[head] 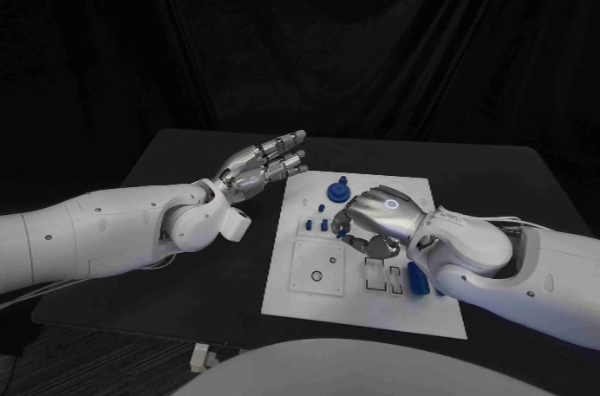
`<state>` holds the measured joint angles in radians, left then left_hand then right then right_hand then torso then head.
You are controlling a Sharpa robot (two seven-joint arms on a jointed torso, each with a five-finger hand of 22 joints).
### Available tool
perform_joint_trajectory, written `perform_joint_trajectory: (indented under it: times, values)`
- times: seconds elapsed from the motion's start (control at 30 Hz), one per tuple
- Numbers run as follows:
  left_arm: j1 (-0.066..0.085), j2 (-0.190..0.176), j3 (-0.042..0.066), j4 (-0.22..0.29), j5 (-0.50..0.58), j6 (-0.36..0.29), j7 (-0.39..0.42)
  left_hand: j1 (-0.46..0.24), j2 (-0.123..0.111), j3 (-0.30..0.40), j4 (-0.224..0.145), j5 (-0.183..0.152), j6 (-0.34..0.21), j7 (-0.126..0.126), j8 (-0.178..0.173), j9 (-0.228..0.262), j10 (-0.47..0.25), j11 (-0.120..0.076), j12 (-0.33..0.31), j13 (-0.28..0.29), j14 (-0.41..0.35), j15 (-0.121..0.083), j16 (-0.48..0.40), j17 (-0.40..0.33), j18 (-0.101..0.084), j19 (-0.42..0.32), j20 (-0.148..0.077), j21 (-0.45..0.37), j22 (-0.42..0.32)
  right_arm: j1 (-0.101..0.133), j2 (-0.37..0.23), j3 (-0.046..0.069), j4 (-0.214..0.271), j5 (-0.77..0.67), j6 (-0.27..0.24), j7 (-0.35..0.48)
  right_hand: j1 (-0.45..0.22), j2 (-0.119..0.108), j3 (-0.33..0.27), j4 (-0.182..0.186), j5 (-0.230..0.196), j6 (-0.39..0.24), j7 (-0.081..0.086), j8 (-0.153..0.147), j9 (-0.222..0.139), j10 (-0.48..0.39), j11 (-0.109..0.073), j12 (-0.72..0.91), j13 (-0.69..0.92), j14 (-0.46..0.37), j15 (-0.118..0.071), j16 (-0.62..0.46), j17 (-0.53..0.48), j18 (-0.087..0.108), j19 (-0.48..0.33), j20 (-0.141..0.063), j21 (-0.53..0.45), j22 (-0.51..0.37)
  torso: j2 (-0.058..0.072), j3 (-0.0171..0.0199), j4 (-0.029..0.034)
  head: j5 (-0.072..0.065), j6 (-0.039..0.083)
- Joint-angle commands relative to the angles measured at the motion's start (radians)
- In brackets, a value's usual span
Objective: Assemble the parts on the task board
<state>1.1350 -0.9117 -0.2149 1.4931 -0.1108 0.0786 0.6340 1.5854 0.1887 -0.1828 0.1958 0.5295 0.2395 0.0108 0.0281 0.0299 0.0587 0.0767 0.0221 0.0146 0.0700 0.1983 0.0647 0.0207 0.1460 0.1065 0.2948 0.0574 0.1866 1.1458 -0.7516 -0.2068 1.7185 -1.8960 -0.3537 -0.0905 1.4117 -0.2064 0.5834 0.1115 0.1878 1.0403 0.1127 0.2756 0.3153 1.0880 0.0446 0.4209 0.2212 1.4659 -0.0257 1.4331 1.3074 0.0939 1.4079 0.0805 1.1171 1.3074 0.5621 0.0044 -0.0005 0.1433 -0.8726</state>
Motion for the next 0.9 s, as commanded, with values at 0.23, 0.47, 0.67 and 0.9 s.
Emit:
perform_joint_trajectory:
  times: [0.23, 0.47, 0.67, 0.9]
  values:
    - [-0.003, 0.001, 0.001, 0.000, 0.002, 0.012, 0.012, 0.002, 0.004, 0.000, -0.006, 0.004, 0.000, 0.001, 0.004, 0.001, -0.002, 0.006, 0.006, 0.001, 0.003, 0.007, 0.006, 0.001, -0.006, 0.007, 0.000, 0.003, -0.002, -0.019, 0.024, 0.001, -0.017, -0.043, 0.063, -0.022, 0.007, 0.007, -0.005, -0.005, -0.005, 0.004, -0.004, 0.005, 0.001, 0.005, 0.001, -0.007, -0.002, 0.053, -0.001, -0.005, 0.076, -0.004, -0.002, -0.001, -0.007, 0.145, 0.000, 0.0001, -0.0005, 0.001, 0.000]
    - [-0.004, 0.003, 0.001, -0.001, 0.002, 0.014, 0.011, 0.002, 0.005, 0.000, -0.006, 0.005, -0.002, 0.000, 0.003, 0.001, -0.002, 0.008, 0.006, 0.001, 0.004, 0.007, 0.007, 0.001, -0.006, 0.007, 0.000, 0.003, -0.001, -0.025, 0.037, 0.001, -0.029, -0.043, 0.073, -0.023, 0.006, 0.007, -0.006, -0.005, -0.005, 0.003, -0.003, 0.005, 0.001, 0.005, 0.002, -0.008, -0.002, 0.053, -0.001, -0.007, 0.075, -0.003, -0.004, -0.001, -0.011, 0.144, 0.000, 0.0004, -0.0018, 0.004, 0.000]
    - [-0.006, 0.004, 0.001, -0.002, 0.002, 0.016, 0.010, 0.002, 0.006, 0.001, -0.006, 0.005, -0.002, 0.000, 0.003, 0.001, -0.002, 0.009, 0.006, 0.001, 0.004, 0.008, 0.007, 0.001, -0.007, 0.007, 0.000, 0.003, -0.002, -0.033, 0.046, 0.001, -0.039, -0.043, 0.081, -0.022, 0.006, 0.007, -0.006, -0.005, -0.005, 0.003, -0.003, 0.005, 0.001, 0.005, 0.002, -0.008, -0.002, 0.052, -0.001, -0.007, 0.074, -0.003, -0.003, -0.001, -0.011, 0.144, 0.000, 0.0008, -0.0027, 0.006, 0.000]
    - [-0.009, 0.004, 0.001, -0.002, 0.002, 0.018, 0.009, 0.002, 0.006, 0.001, -0.006, 0.005, -0.002, 0.000, 0.003, 0.001, -0.002, 0.009, 0.006, 0.001, 0.004, 0.008, 0.007, 0.001, -0.007, 0.007, 0.000, 0.003, -0.002, -0.044, 0.052, 0.001, -0.052, -0.043, 0.083, -0.022, 0.006, 0.008, -0.006, -0.005, -0.005, 0.003, -0.003, 0.005, 0.001, 0.005, 0.002, -0.008, -0.002, 0.052, -0.001, -0.008, 0.073, -0.003, -0.004, -0.001, -0.012, 0.144, 0.000, 0.0007, -0.0014, 0.005, 0.000]
